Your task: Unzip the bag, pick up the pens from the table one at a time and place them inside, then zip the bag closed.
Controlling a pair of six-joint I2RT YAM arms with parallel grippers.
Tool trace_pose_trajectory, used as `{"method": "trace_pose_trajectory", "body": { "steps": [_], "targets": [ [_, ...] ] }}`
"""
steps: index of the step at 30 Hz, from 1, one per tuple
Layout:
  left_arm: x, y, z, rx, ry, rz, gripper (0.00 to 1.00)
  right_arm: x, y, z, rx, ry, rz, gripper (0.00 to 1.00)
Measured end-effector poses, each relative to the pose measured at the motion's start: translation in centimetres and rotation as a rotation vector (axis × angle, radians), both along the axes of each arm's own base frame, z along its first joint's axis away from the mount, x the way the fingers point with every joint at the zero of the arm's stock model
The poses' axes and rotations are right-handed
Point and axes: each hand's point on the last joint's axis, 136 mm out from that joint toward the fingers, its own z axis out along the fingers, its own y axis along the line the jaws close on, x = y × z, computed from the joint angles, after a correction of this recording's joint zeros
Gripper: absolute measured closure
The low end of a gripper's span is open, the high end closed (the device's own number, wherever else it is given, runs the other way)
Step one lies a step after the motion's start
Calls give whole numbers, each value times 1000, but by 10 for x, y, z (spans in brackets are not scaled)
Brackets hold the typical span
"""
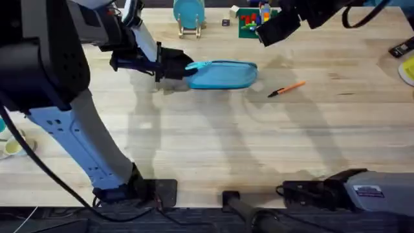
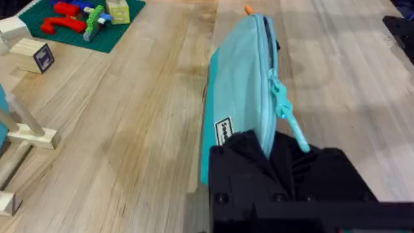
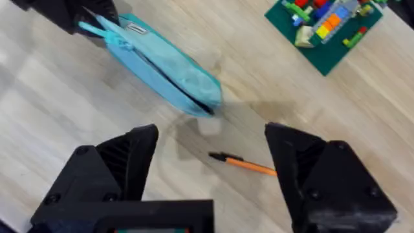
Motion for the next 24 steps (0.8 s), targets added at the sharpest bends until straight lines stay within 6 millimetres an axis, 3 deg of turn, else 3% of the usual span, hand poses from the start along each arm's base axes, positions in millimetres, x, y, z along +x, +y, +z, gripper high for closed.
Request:
{"method": "trace_pose_trajectory", "body": {
  "steps": [6,14,24],
  "targets": [
    [0,0,0,0,0,0,959,-10,11,-2,10,19,79,4],
    [0,0,0,0,0,0,959,-25,35,-9,-65,-8,329,4],
    [0,0,0,0,0,0,959,-24,77,-52,-126,42,568,4]
  ]
}}
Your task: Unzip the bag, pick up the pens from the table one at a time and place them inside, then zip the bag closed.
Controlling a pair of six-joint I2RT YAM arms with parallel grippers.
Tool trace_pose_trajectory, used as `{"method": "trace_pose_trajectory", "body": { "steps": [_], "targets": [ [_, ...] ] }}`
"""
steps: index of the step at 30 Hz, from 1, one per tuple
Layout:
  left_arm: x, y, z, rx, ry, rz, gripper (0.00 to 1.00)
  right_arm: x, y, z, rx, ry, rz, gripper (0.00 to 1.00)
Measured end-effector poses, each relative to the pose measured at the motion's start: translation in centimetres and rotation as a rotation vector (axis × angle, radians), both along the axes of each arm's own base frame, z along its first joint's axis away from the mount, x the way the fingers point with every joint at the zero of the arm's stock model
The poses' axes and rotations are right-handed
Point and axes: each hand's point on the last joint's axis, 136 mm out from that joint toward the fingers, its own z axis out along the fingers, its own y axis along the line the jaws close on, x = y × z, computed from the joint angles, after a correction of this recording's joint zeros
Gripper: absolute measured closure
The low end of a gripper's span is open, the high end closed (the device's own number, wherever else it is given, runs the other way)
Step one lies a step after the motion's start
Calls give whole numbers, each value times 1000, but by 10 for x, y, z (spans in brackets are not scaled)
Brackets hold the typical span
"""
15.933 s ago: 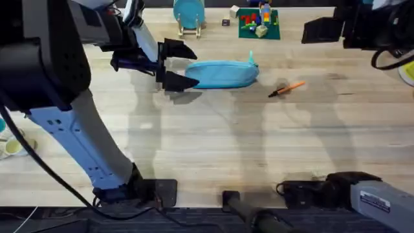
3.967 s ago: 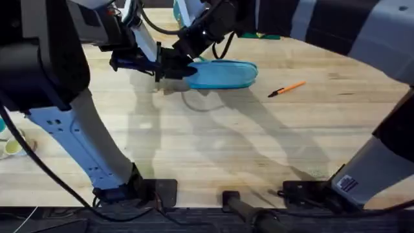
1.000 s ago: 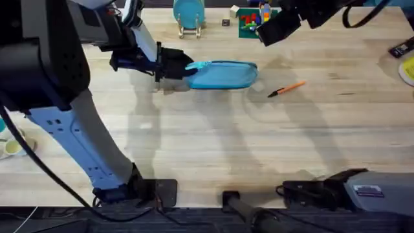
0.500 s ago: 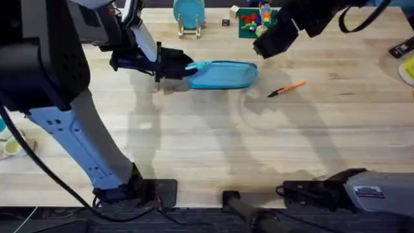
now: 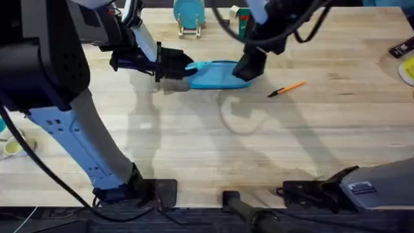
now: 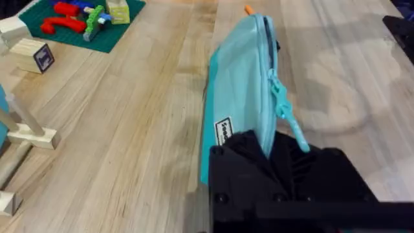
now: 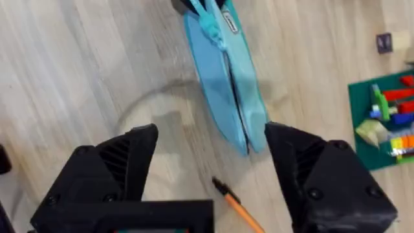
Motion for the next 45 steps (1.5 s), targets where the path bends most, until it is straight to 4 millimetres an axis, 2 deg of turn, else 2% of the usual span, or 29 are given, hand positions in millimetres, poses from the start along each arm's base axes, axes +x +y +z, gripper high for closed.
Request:
{"method": "trace_pose_trajectory", "body": {
  "steps": [6,11,20,28,35,41,45],
  "targets": [
    [0,0,0,0,0,0,959,9,21,-16,-1,-11,52,9],
    [0,0,0,0,0,0,959,18,36,-16,22,-59,76,39],
    [0,0,0,0,0,0,959,16,50,-14,49,-88,161,46],
    [0,0,0,0,0,0,959,19,60,-36,34,-61,205,17],
    [0,0,0,0,0,0,959,22,70,-40,49,-76,241,18],
    [0,0,0,0,0,0,959,26,77,-61,41,-46,254,31],
    [0,0,0,0,0,0,959,30,82,-63,48,-59,259,36]
  ]
}}
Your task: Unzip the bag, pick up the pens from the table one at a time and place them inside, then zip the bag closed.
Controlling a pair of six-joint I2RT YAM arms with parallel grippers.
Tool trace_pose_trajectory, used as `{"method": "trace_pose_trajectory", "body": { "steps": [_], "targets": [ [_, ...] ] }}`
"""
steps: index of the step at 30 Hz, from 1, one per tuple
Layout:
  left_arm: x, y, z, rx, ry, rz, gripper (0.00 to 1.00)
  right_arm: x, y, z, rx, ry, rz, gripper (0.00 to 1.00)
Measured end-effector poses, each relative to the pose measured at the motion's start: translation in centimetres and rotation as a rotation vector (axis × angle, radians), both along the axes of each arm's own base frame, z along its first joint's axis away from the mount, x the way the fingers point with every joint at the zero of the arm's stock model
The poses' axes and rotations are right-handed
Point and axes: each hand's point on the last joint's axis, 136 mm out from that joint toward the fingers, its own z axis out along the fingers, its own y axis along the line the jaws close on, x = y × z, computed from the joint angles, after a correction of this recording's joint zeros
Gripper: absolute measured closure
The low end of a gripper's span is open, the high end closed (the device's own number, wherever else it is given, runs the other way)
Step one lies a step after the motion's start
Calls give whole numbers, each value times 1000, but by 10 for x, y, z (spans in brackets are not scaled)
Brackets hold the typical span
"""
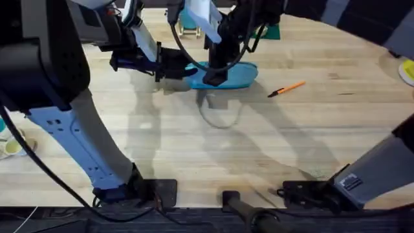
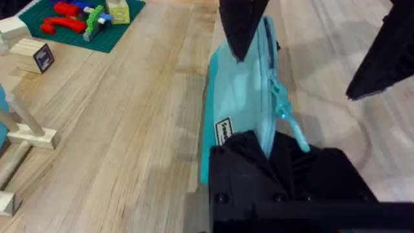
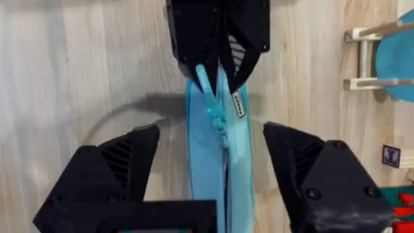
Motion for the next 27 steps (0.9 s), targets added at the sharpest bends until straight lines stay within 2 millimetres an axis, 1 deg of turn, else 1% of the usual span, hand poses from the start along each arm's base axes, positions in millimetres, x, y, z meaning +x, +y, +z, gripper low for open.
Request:
{"method": "trace_pose_trajectory", "body": {
  "steps": [11,20,27],
  "targets": [
    [0,0,0,0,0,0,959,-8,12,0,4,-4,32,50],
    [0,0,0,0,0,0,959,-1,17,-9,8,-15,36,158],
    [0,0,0,0,0,0,959,0,18,-8,11,-21,38,181]
  ]
}}
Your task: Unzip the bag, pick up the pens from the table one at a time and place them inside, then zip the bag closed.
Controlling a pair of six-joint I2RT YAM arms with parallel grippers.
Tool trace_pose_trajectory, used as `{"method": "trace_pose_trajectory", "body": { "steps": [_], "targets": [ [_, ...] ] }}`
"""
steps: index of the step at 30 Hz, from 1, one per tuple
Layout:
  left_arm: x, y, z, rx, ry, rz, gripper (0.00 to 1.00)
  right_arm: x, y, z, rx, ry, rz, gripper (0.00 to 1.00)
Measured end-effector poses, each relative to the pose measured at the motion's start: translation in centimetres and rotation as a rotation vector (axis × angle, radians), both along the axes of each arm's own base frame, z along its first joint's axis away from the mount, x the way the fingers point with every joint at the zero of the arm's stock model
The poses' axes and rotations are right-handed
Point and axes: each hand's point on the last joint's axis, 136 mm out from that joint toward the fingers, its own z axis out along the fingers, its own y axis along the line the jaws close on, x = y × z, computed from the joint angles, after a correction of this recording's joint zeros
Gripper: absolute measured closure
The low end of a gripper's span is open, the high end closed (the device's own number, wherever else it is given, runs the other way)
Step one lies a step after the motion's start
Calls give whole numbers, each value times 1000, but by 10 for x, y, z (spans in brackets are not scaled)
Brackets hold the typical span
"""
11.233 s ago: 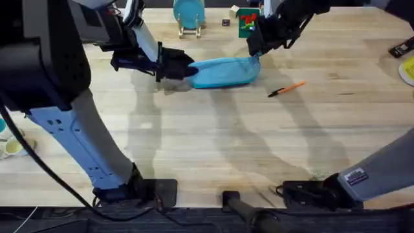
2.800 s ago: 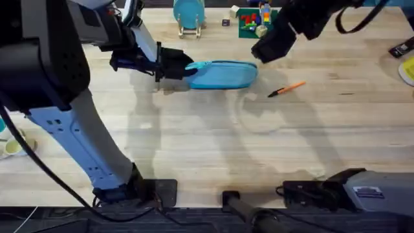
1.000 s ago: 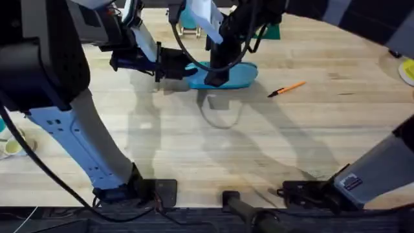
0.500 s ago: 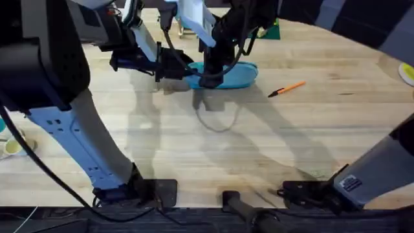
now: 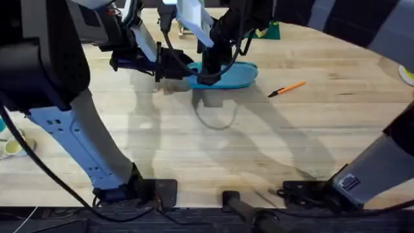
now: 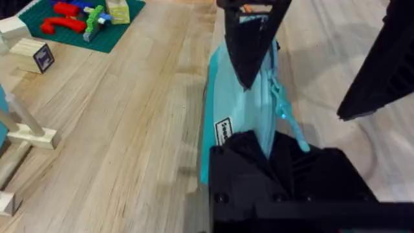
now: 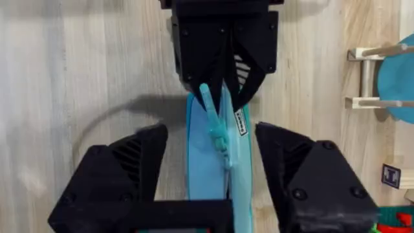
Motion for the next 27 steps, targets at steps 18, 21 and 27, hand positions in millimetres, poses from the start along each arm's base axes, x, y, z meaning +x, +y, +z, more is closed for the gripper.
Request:
{"method": "trace_pose_trajectory", "body": {
  "steps": [18,21,27],
  "targets": [
    [0,0,0,0,0,0,959,7,4,-25,-17,23,-1,267],
    [0,0,0,0,0,0,959,8,5,-24,-14,18,-1,291],
    [0,0,0,0,0,0,959,11,5,-23,-15,8,-4,302]
  ]
}}
